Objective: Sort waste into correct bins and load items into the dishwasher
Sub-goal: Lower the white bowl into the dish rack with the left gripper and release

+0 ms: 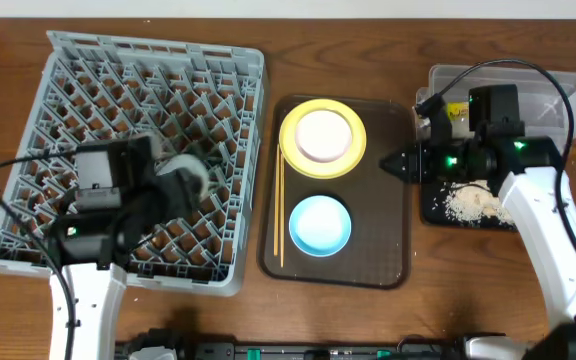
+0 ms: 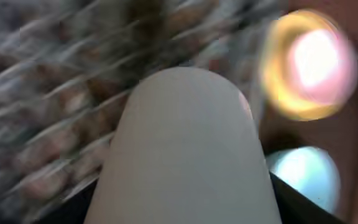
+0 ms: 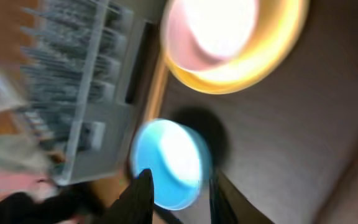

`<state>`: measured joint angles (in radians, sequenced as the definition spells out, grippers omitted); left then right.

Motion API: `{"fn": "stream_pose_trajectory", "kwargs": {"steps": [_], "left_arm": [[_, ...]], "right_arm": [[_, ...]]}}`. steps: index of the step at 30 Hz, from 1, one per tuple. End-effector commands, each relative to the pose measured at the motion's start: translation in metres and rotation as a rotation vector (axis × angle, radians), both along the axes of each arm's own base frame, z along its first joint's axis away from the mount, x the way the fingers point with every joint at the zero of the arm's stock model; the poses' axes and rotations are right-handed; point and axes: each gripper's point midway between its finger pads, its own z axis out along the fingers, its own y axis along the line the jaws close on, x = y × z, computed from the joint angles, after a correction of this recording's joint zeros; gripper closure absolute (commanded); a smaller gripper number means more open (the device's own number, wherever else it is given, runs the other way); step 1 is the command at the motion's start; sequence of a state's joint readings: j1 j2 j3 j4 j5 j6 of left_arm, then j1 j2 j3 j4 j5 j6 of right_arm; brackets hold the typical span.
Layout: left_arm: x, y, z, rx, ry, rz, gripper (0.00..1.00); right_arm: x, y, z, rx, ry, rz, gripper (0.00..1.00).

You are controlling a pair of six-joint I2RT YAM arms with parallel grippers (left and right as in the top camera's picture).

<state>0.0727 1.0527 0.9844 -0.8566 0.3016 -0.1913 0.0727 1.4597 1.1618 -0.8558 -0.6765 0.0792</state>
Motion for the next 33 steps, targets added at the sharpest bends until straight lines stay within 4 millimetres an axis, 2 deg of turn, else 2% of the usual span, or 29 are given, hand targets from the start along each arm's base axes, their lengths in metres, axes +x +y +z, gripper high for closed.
{"fn": "stream_pose_trajectory", "kwargs": {"steps": [1,7,13,18,21,22,25,26,28,29,33], "left_arm": [[-0.019,0.051,-0.015,0.185,0.120,0.149,0.87],[-0.035,0.058,-0.037,0.171,0.261,0.178,0.87],[-0.034,0.059,-0.061,0.165,0.361,0.168,0.87],[-0.035,0.068,-0.084,0.203,0.467,0.173,0.87],[-0.032,0.069,-0.094,0.203,0.497,0.170,0.83],[-0.031,0.069,-0.095,0.203,0.501,0.169,0.76],[-0.030,0.069,-0.101,0.202,0.519,0.167,0.75],[-0.030,0.069,-0.102,0.201,0.522,0.167,0.76],[-0.030,0.069,-0.101,0.201,0.519,0.168,0.88],[-0.030,0.069,-0.100,0.202,0.514,0.168,0.90],[-0.028,0.072,-0.092,0.207,0.476,0.183,0.92]], "right_arm": [[-0.004,-0.021,0.005,-0.178,-0.086,-0.018,0.72],[-0.008,-0.022,0.005,-0.182,-0.078,-0.014,0.72],[-0.011,-0.022,0.004,-0.183,-0.066,-0.013,0.72],[-0.012,-0.022,0.003,-0.184,-0.058,-0.013,0.73],[-0.013,-0.023,0.003,-0.184,-0.056,-0.012,0.73],[-0.013,-0.023,0.003,-0.184,-0.056,-0.012,0.73],[-0.013,-0.023,0.003,-0.184,-0.055,-0.012,0.73],[-0.013,-0.023,0.003,-0.184,-0.055,-0.012,0.73],[-0.013,-0.023,0.003,-0.185,-0.054,-0.012,0.73],[-0.013,-0.023,0.003,-0.185,-0.054,-0.012,0.73],[-0.013,-0.023,0.003,-0.185,-0.053,-0.013,0.73]]}}
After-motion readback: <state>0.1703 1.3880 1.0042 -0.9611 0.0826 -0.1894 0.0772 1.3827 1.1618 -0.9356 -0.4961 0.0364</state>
